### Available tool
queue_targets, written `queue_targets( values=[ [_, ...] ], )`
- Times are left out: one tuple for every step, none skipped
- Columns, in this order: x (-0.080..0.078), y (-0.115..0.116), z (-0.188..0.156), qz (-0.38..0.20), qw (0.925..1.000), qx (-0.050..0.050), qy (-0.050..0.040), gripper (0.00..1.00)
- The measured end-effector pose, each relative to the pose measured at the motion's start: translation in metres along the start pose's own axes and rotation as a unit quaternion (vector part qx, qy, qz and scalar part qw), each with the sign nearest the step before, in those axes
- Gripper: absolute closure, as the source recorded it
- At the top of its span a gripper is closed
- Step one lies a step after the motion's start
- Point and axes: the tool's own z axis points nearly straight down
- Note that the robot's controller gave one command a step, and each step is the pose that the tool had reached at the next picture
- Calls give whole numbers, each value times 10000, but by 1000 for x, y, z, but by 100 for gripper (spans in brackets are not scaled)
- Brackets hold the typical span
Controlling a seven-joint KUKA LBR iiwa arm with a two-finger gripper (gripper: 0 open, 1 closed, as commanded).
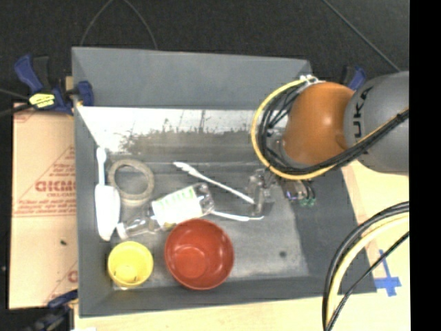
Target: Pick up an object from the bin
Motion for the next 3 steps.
queue_targets(
  values=[
    [-8,-6,-106,-34,10000,-13,78,100],
    [34,-3,-220,-508,9987,-4,41,100],
    [58,23,-120,-109,9999,-14,54,100]
  ],
)
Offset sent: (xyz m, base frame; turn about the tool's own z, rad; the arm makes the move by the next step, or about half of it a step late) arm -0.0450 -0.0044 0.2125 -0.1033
